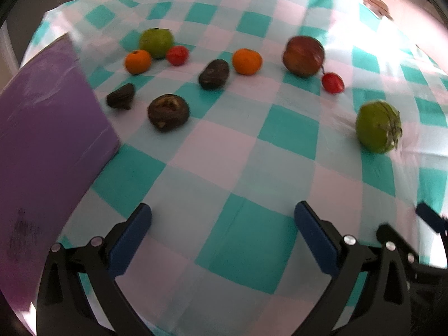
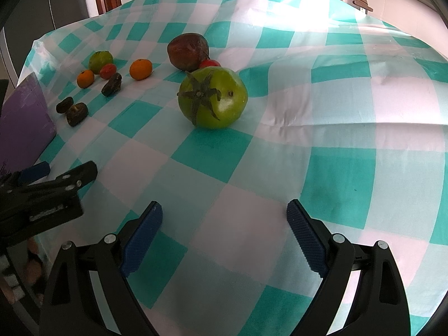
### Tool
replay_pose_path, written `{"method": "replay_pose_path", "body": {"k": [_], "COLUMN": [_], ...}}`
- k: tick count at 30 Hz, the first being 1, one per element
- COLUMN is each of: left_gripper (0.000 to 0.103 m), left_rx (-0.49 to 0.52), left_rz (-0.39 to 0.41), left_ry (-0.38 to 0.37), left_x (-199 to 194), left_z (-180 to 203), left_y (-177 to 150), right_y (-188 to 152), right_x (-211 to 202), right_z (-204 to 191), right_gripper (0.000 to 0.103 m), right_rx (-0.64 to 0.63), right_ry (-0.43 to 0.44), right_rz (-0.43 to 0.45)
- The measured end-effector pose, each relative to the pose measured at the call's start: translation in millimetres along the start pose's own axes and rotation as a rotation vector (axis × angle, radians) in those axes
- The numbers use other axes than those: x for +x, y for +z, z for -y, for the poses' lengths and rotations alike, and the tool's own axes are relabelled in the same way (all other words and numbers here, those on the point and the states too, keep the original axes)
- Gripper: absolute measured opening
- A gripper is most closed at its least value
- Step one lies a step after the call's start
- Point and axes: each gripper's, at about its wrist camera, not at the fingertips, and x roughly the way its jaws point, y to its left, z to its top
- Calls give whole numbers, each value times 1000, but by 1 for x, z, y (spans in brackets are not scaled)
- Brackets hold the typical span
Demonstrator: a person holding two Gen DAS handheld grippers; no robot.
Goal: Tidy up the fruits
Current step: 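Grasp the large green tomato with the right tool while the left tool grasps a brown fruit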
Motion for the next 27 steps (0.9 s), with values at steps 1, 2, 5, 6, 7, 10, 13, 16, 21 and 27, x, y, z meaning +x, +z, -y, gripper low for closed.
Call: {"method": "replay_pose_path", "body": {"k": [1,2,5,6,7,10,13,16,21,27], "left_gripper": [102,102,102,102,102,102,97,94,93,93], "left_rx": [17,26,39,38,34,43,85,109,77,50], "left_rz": [-3,-3,-6,-7,-13,-20,-12,-1,16,29], "left_ry": [-10,-14,-4,2,2,-23,-33,-23,32,54], "left_x": [2,1,9,11,15,22,25,29,39,47], "left_z": [-1,-3,-17,-22,-27,-32,-28,-24,-27,-31], "left_y": [3,5,18,23,29,42,49,57,73,85], "right_y": [4,9,19,24,32,51,67,82,95,95], "right_x": [3,7,14,17,21,29,39,47,57,63], "right_z": [1,1,4,5,6,6,0,-2,-5,-11], "right_gripper": [88,88,88,88,88,88,87,87,85,72], "right_rx": [-4,2,33,41,59,86,61,56,58,47], "right_ry": [4,1,-23,-30,-45,-39,-51,-54,-45,-45], "right_rz": [-6,-16,-45,-54,-67,-59,-53,-49,-49,-62]}}
